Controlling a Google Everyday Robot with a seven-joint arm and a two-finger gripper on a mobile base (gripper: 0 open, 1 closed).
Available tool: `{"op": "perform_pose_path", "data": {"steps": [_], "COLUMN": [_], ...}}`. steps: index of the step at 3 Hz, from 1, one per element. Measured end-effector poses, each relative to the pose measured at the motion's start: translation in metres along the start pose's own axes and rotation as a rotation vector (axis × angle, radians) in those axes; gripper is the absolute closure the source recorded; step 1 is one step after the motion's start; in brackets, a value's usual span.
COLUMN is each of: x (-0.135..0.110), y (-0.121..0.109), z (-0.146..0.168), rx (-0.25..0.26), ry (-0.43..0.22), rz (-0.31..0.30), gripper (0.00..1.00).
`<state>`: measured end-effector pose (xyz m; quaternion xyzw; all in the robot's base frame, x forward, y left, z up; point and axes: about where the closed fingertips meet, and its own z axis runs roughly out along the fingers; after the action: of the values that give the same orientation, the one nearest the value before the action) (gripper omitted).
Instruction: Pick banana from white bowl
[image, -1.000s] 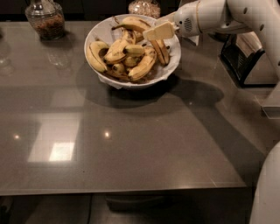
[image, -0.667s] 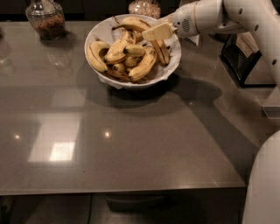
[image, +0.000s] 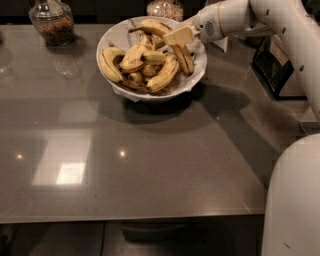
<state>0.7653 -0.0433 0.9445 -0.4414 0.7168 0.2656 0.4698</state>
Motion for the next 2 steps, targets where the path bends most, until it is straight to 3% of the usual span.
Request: {"op": "perform_pose_path", "data": {"steps": [1,2], "x": [0.0052,-0.0004], "y": [0.0016,0.0057], "z": [0.0062,0.0033], "rx": [-0.015,-0.019], "ry": [0.019,0.045], "rz": [0.001,-0.028], "gripper": [0.88,1.0]}}
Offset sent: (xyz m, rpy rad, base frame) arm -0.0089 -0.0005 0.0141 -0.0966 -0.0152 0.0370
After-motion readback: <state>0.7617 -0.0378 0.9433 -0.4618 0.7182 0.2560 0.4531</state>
